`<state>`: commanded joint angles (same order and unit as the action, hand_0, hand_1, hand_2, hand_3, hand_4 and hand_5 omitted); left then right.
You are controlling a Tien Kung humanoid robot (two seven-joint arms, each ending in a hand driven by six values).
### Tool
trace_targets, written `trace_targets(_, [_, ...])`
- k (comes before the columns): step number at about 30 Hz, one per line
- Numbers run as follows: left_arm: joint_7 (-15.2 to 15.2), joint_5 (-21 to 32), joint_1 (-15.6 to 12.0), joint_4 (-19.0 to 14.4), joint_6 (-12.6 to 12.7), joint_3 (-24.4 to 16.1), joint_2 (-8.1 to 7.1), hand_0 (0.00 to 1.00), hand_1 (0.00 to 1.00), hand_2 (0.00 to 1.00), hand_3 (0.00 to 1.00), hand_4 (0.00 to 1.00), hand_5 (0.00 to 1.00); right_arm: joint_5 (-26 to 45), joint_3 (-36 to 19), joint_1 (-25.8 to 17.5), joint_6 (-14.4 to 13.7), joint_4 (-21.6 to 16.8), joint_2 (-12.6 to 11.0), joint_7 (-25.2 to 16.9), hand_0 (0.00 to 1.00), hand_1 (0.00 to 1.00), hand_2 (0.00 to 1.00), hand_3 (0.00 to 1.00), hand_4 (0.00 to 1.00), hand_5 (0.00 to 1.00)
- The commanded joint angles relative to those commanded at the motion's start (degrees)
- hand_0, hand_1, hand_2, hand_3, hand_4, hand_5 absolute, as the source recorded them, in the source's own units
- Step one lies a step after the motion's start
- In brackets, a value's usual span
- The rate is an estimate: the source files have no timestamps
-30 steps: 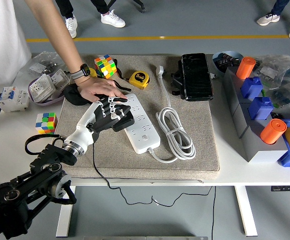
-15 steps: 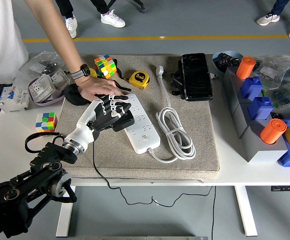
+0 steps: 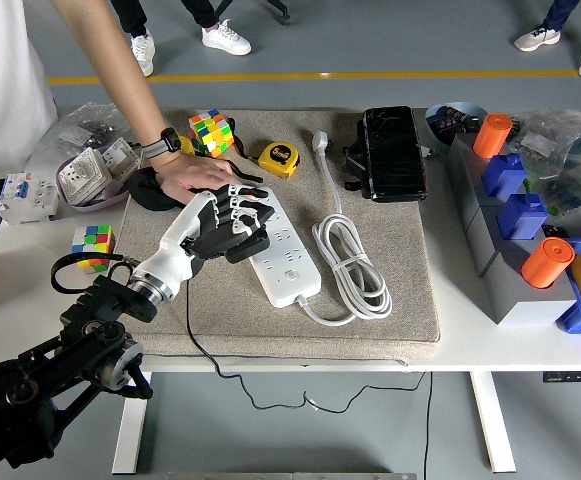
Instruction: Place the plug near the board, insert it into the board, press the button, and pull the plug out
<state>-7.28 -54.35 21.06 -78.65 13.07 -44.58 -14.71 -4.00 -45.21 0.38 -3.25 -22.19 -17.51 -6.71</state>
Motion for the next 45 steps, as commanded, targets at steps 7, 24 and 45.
trace_targets(7, [6.9, -10.3, 0.4, -3.0, -5.1, -1.7, -0.39, 0.112, 0.141, 0.225, 0.655, 0.710, 0.095, -0.1, 0.0, 0.0, 0.0, 0.0, 0.0, 0.0, 0.584, 0.635, 0.543, 0.478, 0.735, 0.450])
trace_targets(24, [29.8, -25.9, 3.1, -8.4, -22.2, -1.3, -0.92, 0.053, 0.083, 0.139, 0.823, 0.689, 0.002, -0.1, -0.1, 0.0, 0.2, -0.1, -0.1, 0.1, 0.584, 0.635, 0.543, 0.478, 0.736, 0.449])
trace_targets(45, [32.7, -30.0, 6.9, -4.4, -23.5, 3.9, 0.20, 0.040, 0.089, 0.150, 0.840, 0.754, 0.002, -0.1, -0.3, -0.1, 0.2, -0.1, -0.2, 0.1, 0.587, 0.634, 0.540, 0.479, 0.737, 0.445])
